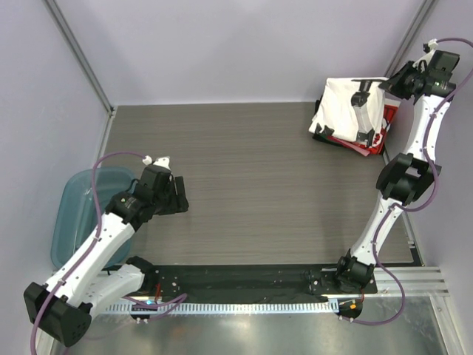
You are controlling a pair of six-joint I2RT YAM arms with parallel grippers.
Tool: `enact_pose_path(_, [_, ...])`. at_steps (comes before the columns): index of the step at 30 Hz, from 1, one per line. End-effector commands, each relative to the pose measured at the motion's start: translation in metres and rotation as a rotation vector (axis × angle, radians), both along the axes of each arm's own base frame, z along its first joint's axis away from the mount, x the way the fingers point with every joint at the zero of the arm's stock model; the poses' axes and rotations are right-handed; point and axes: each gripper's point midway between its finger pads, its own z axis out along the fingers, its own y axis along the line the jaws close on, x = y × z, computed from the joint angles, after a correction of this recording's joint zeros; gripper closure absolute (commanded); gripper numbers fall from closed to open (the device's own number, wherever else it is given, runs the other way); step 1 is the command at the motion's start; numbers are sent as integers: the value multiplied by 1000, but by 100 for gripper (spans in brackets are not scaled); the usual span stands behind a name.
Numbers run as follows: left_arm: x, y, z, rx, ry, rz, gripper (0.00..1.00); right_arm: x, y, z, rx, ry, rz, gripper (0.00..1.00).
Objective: Fold and stack the t-shirts
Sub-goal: Neatly place the folded tshirt to the corner
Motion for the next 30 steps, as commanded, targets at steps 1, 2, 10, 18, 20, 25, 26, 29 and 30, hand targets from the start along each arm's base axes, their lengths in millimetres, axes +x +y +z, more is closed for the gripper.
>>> enact_pose_path(1, [6,0,3,1,-22,6,36,12,-38,20,-98,-93,-104,99])
enact_pose_path(2, [6,0,3,4,-18,7,36,13,-44,16,-104,-87,-128,99])
enact_pose_path(10, [7,3,5,9,-33,23,36,27,-91,-33,-107,-50,-275,99])
enact_pose_path(18, [7,3,5,9,-33,23,36,31,-112,-99,-62,64,-402,45])
enact_pose_path(20, [7,3,6,8,-38,24,36,18,-126,-110,-87,114,-507,29])
enact_pose_path(25, [7,4,11,-2,-57,26,36,-19,-153,-67,-120,112,-737,16])
enact_pose_path(26, [6,4,13,-5,-65,26,35,-24,-156,-59,-120,106,-764,13])
enact_pose_path(29, [6,5,16,-9,-78,29,35,-39,-157,-16,-99,43,-818,0])
enact_pose_path(30, [6,5,17,-10,-82,30,34,-42,-154,-3,-89,18,-822,0])
